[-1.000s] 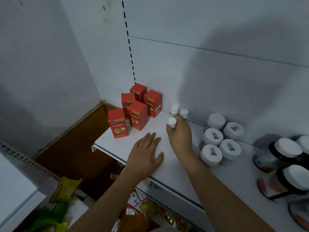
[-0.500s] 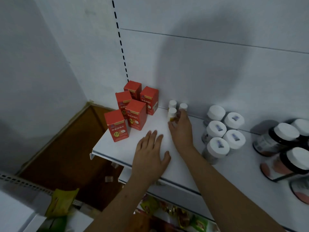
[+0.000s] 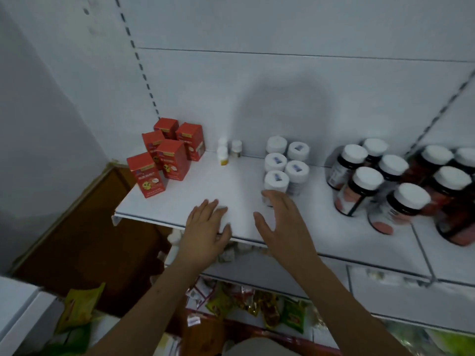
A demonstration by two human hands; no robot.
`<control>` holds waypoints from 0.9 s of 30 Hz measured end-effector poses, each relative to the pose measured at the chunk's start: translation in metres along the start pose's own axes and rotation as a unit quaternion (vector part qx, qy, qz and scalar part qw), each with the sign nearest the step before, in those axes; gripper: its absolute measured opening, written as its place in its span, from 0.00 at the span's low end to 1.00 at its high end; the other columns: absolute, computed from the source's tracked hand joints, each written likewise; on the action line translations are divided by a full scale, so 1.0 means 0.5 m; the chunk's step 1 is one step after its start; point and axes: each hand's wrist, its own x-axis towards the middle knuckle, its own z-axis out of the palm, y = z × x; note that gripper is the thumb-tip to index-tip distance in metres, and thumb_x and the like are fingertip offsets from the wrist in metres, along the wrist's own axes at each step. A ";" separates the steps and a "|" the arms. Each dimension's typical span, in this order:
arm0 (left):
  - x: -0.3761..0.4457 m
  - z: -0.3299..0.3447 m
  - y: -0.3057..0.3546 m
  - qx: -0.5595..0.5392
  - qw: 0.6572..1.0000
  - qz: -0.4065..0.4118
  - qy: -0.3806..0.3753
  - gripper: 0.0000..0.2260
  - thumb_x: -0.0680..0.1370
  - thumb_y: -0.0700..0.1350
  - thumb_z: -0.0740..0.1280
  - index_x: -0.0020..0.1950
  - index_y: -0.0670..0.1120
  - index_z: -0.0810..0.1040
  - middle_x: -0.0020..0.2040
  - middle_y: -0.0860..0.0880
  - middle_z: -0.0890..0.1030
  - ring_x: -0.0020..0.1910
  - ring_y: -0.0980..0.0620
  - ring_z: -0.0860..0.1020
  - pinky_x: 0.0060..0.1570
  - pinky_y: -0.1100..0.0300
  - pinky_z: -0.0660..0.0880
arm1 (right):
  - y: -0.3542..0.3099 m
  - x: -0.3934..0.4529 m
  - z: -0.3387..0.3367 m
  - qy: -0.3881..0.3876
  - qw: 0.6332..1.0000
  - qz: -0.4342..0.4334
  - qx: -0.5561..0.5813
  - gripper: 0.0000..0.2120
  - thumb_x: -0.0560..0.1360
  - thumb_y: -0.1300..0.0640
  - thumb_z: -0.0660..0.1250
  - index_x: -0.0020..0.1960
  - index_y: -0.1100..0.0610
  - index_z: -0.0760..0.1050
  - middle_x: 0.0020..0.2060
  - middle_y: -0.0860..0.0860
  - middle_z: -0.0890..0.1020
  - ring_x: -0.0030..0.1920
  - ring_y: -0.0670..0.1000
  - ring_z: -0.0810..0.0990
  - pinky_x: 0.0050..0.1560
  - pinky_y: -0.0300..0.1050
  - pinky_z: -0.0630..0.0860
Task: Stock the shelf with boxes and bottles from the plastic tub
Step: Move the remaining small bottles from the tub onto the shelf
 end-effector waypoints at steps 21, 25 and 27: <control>-0.344 0.365 1.001 -0.097 0.811 0.521 -0.249 0.24 0.81 0.60 0.53 0.74 0.53 0.68 0.74 0.53 0.68 0.75 0.53 0.62 0.74 0.56 0.59 | 0.361 -0.855 -0.802 0.351 0.842 0.372 -0.169 0.24 0.82 0.43 0.57 0.73 0.55 0.68 0.69 0.51 0.72 0.71 0.50 0.66 0.69 0.42 0.62; -0.389 0.414 1.122 -0.078 0.757 0.591 -0.266 0.24 0.81 0.60 0.53 0.74 0.52 0.70 0.73 0.51 0.69 0.74 0.51 0.65 0.73 0.53 0.63 | 0.397 -0.975 -0.864 0.397 0.791 0.427 -0.187 0.27 0.82 0.40 0.55 0.74 0.55 0.66 0.71 0.51 0.72 0.72 0.51 0.67 0.69 0.42 0.62; -0.393 0.449 1.172 -0.072 0.733 0.611 -0.290 0.26 0.81 0.63 0.51 0.75 0.52 0.67 0.75 0.52 0.67 0.76 0.52 0.61 0.73 0.53 0.62 | 0.418 -1.018 -0.894 0.405 0.771 0.450 -0.197 0.28 0.82 0.39 0.55 0.75 0.55 0.65 0.71 0.51 0.71 0.72 0.50 0.66 0.68 0.37 0.60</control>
